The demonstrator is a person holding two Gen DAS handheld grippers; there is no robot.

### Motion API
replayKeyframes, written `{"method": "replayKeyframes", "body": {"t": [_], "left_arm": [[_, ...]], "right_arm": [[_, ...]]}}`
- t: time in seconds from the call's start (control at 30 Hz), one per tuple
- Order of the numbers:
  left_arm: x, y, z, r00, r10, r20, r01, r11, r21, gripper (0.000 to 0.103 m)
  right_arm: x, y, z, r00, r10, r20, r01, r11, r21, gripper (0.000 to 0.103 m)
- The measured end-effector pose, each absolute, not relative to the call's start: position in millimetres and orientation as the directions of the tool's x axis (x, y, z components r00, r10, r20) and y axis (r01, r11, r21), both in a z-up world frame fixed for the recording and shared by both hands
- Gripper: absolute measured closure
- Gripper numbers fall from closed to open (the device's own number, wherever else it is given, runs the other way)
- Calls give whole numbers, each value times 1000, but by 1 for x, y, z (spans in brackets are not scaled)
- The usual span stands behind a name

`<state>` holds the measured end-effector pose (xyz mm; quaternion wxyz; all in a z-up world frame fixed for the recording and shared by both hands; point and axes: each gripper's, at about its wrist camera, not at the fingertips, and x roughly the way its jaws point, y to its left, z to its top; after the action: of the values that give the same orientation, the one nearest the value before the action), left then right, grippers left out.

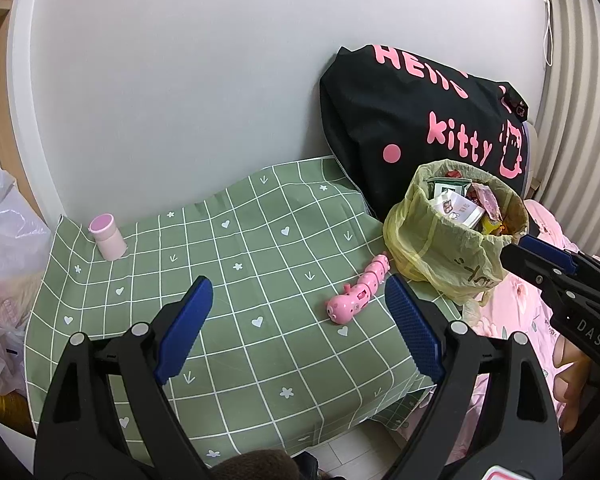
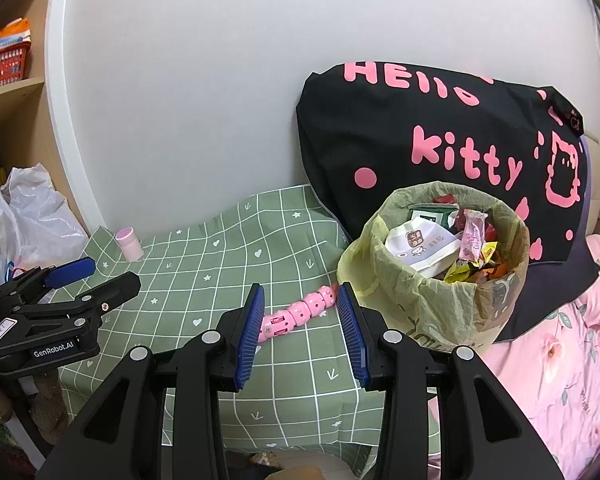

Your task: Collect trash

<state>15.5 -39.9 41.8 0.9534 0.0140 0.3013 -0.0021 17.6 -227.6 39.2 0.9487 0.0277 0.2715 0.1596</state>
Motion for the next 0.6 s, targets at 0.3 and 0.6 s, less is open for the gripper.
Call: {"method": "replayKeyframes", "body": {"t": [0.3,0.6], "left_arm": [[15,-39,42,819,8,-574,10,1000,29,19],[17,-37,39,818,11,-575,13,999,38,23]], "right_arm": [[21,-229,37,799,321,-509,-289,947,143,67],[25,-230,34,793,322,-517,-294,946,138,67]]}}
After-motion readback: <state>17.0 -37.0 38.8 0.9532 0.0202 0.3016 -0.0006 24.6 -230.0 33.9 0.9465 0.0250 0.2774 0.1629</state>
